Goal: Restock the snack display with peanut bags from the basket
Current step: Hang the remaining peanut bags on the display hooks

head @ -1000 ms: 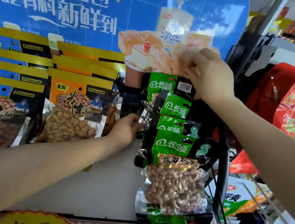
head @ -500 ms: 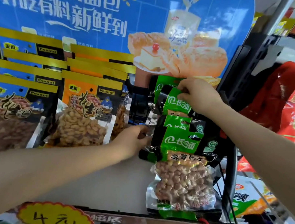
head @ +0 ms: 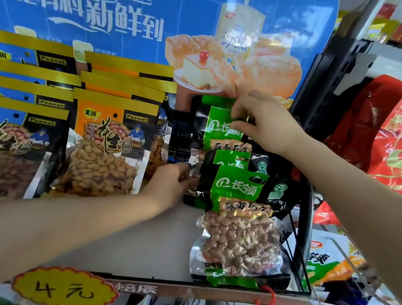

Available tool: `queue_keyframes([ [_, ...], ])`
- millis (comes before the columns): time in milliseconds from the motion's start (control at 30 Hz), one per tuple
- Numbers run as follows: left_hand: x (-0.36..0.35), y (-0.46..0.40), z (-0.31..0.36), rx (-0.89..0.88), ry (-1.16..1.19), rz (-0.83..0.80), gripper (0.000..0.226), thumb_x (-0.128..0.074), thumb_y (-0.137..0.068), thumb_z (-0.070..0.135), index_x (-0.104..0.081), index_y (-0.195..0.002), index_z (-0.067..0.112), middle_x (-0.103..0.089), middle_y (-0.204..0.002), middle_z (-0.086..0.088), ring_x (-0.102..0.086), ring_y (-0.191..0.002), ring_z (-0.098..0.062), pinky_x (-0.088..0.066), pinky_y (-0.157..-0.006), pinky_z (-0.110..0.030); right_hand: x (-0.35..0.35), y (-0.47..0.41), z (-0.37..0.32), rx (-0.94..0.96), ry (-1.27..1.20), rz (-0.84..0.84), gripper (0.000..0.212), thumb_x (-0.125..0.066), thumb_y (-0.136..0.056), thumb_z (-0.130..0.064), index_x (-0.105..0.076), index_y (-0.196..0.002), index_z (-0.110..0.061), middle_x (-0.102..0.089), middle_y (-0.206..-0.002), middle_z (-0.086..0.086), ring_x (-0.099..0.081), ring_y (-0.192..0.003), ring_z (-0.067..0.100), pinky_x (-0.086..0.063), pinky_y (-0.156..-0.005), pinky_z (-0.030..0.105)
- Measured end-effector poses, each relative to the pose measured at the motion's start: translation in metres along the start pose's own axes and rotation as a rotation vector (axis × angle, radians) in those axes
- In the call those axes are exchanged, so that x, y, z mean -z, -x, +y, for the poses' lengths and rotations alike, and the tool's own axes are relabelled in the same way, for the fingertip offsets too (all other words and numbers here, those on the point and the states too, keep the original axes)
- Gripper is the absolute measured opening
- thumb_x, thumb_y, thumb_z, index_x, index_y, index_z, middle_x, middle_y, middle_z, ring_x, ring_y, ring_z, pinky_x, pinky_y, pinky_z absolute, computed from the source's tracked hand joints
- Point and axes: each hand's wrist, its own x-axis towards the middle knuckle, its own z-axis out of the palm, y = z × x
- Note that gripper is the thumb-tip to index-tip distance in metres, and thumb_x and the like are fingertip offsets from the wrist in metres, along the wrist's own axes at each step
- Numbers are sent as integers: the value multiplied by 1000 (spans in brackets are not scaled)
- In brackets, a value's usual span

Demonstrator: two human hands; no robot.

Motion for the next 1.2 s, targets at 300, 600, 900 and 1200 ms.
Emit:
queue_keyframes([
  [300,11,-3,8,67,91,-21,9,-70,-77,9,-67,-73,2,-67,-73,-20,-59,-71,-23,-50,-74,-46,-6,20,11,10,7,-353,17,-67,-82,-22,-62,-87,-7,-53,-75,-3,-48,-76,16,-28,-64,23],
  [600,17,22,17,33,108,-78,25,-48,-94,30,-62,-104,12,-68,-101,-8,-59,-96,-23,-43,-82,-35,-12,14,14,-102,48,-134,19,-63,-85,-31,-62,-96,-15,-52,-84,-3,-48,-82,20,-41,-66,33],
  [900,9,22,17,-18,226,-210,31,-55,-86,-7,-71,-102,14,-70,-89,10,-64,-90,-4,-45,-93,-34,-8,27,22,-51,-112,7,9,-63,-86,-22,-63,-84,-13,-64,-86,8,-55,-79,22,-50,-74,39],
  [1200,22,25,17,-3,111,-297,39,-61,-83,-3,-67,-81,35,-70,-75,25,-62,-91,-10,-44,-92,-30,5,65,4,87,-281,-479,25,-68,-81,-28,-61,-64,-11,-43,-54,-6,-44,-50,1,-32,-52,13],
])
